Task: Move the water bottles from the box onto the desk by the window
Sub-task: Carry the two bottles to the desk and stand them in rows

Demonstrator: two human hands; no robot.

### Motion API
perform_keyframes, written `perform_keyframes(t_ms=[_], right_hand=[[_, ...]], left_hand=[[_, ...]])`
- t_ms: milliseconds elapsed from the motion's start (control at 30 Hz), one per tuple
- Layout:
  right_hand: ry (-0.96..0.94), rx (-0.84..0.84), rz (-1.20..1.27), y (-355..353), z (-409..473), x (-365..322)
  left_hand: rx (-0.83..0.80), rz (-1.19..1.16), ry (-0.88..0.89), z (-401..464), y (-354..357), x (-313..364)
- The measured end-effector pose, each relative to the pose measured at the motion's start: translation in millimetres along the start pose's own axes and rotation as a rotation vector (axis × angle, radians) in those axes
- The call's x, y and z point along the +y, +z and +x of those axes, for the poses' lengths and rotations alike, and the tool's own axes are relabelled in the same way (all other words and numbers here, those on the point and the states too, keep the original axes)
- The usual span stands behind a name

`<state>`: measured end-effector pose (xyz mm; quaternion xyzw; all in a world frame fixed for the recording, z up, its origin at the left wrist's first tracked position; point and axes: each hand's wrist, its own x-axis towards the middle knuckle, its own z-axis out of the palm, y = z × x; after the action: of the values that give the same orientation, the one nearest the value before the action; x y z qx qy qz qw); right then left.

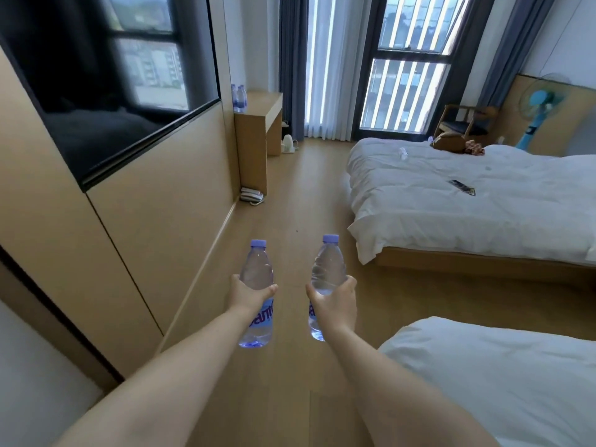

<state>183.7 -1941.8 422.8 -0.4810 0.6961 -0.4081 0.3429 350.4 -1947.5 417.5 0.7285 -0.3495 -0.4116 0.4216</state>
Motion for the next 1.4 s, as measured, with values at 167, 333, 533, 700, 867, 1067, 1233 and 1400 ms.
perform_keyframes(t_ms=[167,333,533,700,867,1067,1233,1400], right_hand=[[-0.038,-0.035,-0.026,36.7,104.3,-23.9],[-0.047,-0.048,-0.075,95.1,220.5,-41.0],[-0.044,-0.034,-0.088,154.5,361.4,-94.7],[0.008,0.014,-0.022,183.5,470.2,-134.2],[0.079,0.057,0.033,215.7,590.4,-146.0],[0.113,0.062,0.064,243.0,761.0,-154.7],[0.096,0.066,0.052,249.4,895.8,-192.7],[0.081,0.038,0.041,283.5,1001.1,-226.7]], left_hand=[[0.05,0.014,-0.021,108.2,27.7,36.9],[0.039,0.054,0.0,233.5,55.7,71.5],[0.067,0.143,-0.006,383.9,76.3,150.9],[-0.006,0.146,0.052,487.5,114.8,213.9],[-0.08,0.173,0.059,586.5,169.6,246.7],[-0.045,0.165,0.01,714.6,240.5,298.7],[-0.037,0.092,-0.009,821.6,281.1,355.8],[0.002,0.094,-0.026,915.5,305.1,402.9]])
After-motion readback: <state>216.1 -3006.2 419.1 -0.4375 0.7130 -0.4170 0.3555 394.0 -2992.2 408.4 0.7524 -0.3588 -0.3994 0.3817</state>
